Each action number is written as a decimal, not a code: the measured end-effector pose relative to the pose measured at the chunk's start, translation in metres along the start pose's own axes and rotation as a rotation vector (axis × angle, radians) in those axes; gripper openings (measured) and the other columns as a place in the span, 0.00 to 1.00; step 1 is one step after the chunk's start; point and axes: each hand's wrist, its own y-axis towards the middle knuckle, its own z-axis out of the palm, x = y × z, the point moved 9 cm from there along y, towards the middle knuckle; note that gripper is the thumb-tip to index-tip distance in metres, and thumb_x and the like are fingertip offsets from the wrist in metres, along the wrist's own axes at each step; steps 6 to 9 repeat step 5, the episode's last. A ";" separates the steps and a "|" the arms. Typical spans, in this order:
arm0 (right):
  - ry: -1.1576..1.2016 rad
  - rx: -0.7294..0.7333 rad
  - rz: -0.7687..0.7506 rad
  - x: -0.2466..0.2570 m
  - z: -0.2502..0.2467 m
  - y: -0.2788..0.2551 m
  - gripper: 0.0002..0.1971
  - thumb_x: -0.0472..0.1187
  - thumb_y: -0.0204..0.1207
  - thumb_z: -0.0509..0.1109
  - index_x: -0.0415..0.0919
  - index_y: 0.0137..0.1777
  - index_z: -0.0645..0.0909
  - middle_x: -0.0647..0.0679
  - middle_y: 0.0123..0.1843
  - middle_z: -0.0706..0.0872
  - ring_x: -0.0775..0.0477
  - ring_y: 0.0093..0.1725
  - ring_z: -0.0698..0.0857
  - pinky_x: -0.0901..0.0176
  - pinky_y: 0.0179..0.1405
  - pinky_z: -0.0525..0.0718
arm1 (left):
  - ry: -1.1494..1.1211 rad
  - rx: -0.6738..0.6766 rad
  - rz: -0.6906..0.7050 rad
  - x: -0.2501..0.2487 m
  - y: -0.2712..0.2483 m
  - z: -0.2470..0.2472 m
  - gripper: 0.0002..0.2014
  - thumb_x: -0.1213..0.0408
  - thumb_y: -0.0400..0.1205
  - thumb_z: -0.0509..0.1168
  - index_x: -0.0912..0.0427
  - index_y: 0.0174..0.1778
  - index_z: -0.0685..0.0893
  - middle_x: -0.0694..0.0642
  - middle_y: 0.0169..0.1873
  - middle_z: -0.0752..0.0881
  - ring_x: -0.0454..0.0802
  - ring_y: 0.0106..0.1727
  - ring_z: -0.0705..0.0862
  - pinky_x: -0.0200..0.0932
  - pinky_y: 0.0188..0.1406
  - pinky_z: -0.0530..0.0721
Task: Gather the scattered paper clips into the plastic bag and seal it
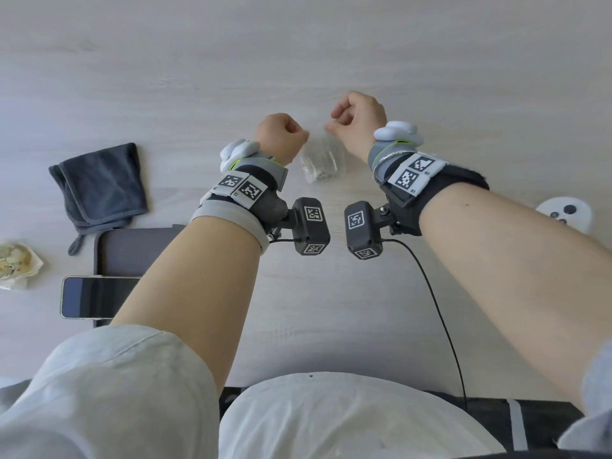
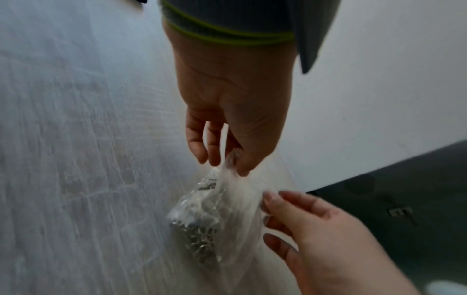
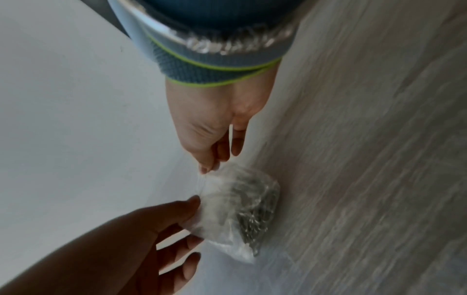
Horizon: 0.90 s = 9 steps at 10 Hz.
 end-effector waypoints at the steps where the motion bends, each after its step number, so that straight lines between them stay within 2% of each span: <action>1: -0.063 0.022 0.009 0.002 0.015 0.001 0.04 0.39 0.70 0.72 0.45 0.45 0.83 0.52 0.37 0.84 0.54 0.37 0.80 0.63 0.37 0.79 | -0.020 0.032 -0.078 0.010 0.000 0.004 0.10 0.62 0.77 0.65 0.52 0.30 0.74 0.50 0.32 0.81 0.59 0.38 0.89 0.60 0.42 0.90; 2: -0.132 0.011 0.081 -0.015 0.017 0.005 0.06 0.39 0.72 0.70 0.42 0.48 0.84 0.50 0.40 0.85 0.52 0.41 0.81 0.60 0.47 0.82 | -0.033 0.030 -0.030 0.009 0.003 0.009 0.12 0.65 0.76 0.67 0.50 0.29 0.73 0.53 0.38 0.83 0.61 0.42 0.88 0.60 0.43 0.89; 3: -0.171 0.006 0.172 -0.030 0.014 0.001 0.09 0.44 0.72 0.72 0.41 0.49 0.83 0.49 0.43 0.85 0.49 0.43 0.81 0.59 0.46 0.80 | 0.026 -0.013 0.044 0.003 0.005 0.009 0.12 0.62 0.74 0.68 0.48 0.28 0.73 0.53 0.39 0.84 0.56 0.40 0.85 0.48 0.37 0.84; 4: -0.211 0.023 0.162 -0.024 0.010 0.003 0.13 0.44 0.72 0.71 0.40 0.54 0.80 0.46 0.52 0.85 0.45 0.48 0.82 0.59 0.44 0.76 | 0.044 -0.020 0.044 0.001 0.009 0.009 0.05 0.63 0.74 0.67 0.53 0.41 0.76 0.50 0.42 0.82 0.50 0.41 0.80 0.36 0.31 0.75; 5: -0.217 0.025 0.146 -0.014 0.006 0.006 0.12 0.41 0.73 0.68 0.41 0.55 0.79 0.45 0.57 0.85 0.43 0.54 0.83 0.59 0.45 0.76 | 0.087 0.060 -0.022 0.010 0.014 0.012 0.16 0.63 0.74 0.66 0.57 0.57 0.75 0.52 0.49 0.82 0.54 0.45 0.81 0.47 0.45 0.85; 9: -0.217 0.025 0.146 -0.014 0.006 0.006 0.12 0.41 0.73 0.68 0.41 0.55 0.79 0.45 0.57 0.85 0.43 0.54 0.83 0.59 0.45 0.76 | 0.087 0.060 -0.022 0.010 0.014 0.012 0.16 0.63 0.74 0.66 0.57 0.57 0.75 0.52 0.49 0.82 0.54 0.45 0.81 0.47 0.45 0.85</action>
